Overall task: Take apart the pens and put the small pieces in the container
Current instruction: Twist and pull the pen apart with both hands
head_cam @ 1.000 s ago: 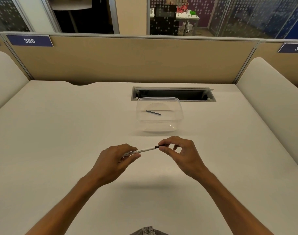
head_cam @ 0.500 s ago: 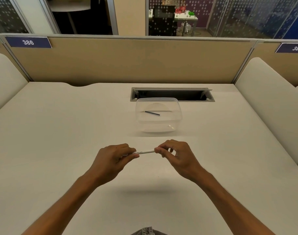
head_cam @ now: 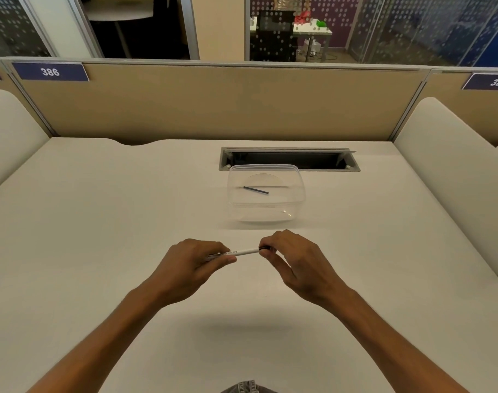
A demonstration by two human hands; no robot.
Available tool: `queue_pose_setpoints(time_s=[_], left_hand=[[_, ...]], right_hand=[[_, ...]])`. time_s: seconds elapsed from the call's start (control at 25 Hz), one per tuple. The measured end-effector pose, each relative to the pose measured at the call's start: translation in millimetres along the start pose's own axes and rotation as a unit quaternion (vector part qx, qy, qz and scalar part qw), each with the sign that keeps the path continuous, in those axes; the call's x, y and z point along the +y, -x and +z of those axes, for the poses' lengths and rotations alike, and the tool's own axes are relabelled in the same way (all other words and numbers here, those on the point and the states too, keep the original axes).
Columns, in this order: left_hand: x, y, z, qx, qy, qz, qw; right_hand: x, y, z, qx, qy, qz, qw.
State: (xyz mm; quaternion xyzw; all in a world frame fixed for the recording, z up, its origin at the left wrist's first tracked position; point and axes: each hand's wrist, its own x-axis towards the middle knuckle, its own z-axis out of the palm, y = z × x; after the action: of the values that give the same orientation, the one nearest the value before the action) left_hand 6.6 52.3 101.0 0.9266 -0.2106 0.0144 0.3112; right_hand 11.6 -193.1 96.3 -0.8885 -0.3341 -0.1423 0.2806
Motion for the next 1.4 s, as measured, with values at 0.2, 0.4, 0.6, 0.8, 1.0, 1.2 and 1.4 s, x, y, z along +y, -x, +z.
queue_pose_setpoints(time_s=[0.2, 0.4, 0.6, 0.8, 1.0, 1.2, 1.4], left_hand=[[4, -2, -6, 0.030, -0.005, 0.041, 0.999], [10, -1, -8, 0.049, -0.125, 0.111, 0.985], [9, 2, -6, 0.043, -0.135, 0.100, 0.985], [6, -1, -10, 0.017, -0.055, 0.044, 0.997], [8, -1, -11, -0.019, 0.027, 0.033, 0.999], [16, -1, -14, 0.039, -0.057, 0.091, 0.993], [18, -2, -12, 0.071, -0.231, 0.167, 0.956]], right_hand=[[-3, -2, 1, 0.020, -0.046, 0.023, 0.998], [-11, -3, 7, -0.070, -0.323, 0.240, 0.913], [-12, -1, 7, -0.055, -0.285, 0.253, 0.923], [-9, 1, -1, 0.008, -0.023, 0.043, 0.999], [-9, -3, -4, 0.003, 0.066, -0.049, 0.997], [-17, -1, 1, -0.006, -0.093, 0.063, 0.994], [-24, -9, 6, -0.048, -0.457, 0.332, 0.824]])
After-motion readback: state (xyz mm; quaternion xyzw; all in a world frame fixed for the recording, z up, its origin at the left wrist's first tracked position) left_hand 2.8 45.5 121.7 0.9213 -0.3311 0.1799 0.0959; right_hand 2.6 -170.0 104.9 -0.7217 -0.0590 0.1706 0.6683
